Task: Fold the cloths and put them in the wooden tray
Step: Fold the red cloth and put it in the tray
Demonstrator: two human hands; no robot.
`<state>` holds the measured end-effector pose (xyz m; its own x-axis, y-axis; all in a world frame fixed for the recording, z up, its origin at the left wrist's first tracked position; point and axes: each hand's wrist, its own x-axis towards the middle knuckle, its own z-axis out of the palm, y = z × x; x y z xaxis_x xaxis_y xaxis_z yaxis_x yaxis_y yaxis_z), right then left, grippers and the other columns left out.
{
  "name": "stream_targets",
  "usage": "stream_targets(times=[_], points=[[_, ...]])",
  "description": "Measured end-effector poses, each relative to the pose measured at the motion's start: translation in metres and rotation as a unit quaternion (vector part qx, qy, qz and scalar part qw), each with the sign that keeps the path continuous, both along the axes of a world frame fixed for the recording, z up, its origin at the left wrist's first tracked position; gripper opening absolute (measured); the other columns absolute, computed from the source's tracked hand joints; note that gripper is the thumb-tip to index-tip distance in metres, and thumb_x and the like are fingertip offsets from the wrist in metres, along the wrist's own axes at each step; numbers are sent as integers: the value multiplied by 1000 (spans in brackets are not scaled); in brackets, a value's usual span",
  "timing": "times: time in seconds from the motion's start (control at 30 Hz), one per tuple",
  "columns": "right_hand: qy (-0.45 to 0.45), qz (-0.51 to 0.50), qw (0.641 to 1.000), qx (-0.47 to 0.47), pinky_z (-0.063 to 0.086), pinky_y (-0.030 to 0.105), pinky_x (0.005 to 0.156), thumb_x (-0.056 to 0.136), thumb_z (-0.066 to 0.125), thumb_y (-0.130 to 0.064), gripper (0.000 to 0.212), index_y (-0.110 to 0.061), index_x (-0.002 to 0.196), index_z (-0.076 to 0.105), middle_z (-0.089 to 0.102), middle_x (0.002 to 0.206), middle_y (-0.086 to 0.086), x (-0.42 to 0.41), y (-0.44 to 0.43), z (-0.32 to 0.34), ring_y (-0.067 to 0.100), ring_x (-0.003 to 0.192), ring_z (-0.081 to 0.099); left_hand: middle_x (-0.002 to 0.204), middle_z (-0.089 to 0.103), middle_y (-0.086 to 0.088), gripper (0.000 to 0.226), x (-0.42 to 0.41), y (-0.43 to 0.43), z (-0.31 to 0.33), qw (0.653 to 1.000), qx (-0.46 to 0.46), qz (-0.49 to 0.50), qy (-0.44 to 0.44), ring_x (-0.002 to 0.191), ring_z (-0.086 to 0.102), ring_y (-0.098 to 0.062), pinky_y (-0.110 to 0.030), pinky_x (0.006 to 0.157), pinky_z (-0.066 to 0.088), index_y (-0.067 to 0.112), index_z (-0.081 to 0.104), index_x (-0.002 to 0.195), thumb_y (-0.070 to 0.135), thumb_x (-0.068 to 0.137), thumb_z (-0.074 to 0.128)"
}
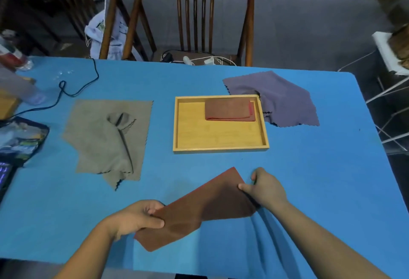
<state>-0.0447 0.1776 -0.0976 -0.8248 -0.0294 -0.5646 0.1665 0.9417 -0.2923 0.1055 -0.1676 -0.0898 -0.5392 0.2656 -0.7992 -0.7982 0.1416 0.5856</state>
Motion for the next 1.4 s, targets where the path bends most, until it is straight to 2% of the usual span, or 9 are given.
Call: stream_targets(times=[0.17,0.37,0.5,0.6,0.7,0.8,1.0,1.23,1.4], points=[[39,42,998,-7,40,31,58,72,68,-57,42,-24,89,47,62,82,-4,9,-34,-3,24,79,61,85,69,-13,36,13,3,-1,997,-51,39,53,79,65,-22,-28,69,47,8,67,105,-6,72,69],[35,-9,995,-90,40,28,65,84,62,-37,15,-31,97,61,66,86,-7,6,-21,2,23,89,65,80,68,-18,33,19,-16,5,994,-99,47,13,70,64,-22,-29,62,46,9,65,99,14,70,80],[81,-22,974,-209,42,22,65,94,54,-28,20,-32,75,57,65,73,-14,13,23,11,7,74,60,92,67,-14,46,26,-12,5,967,64,247,18,79,66,-22,-32,62,54,14,64,117,1,75,79],[117,-94,962,-228,47,24,68,97,50,-28,17,-26,84,61,67,80,-11,22,48,9,7,77,61,96,76,2,44,7,5,3,947,-38,300,108,85,71,-10,-27,66,58,26,65,115,-1,82,72],[129,-97,968,-194,45,24,65,97,50,-28,20,-31,81,62,68,78,-14,21,59,-1,6,75,61,88,76,11,37,-26,26,-4,921,-185,283,197,74,69,5,-7,62,51,31,65,106,2,84,71],[140,-52,983,-105,46,31,70,96,52,-28,17,-28,91,69,70,90,-8,16,60,-15,18,87,63,85,71,8,28,-53,37,-14,908,-278,213,232,76,66,-1,-14,69,50,36,65,95,10,85,70],[171,24,970,-174,41,17,81,88,61,-7,30,-28,106,71,65,98,-10,-4,67,-13,6,92,58,90,73,18,22,-61,25,-17,903,-278,187,268,87,65,2,-19,78,49,35,73,83,15,88,68],[172,29,948,-267,41,14,96,78,72,9,37,-28,79,76,63,111,-1,14,97,3,6,109,57,95,68,4,28,-28,9,-4,893,-248,64,370,91,65,-8,-15,84,50,26,80,91,0,83,72],[246,223,929,-162,53,30,81,86,62,-21,23,-33,99,77,61,132,-7,33,119,8,16,116,57,92,66,9,42,6,7,-16,757,-406,-122,498,81,60,-17,-27,59,51,26,78,98,46,98,42]])
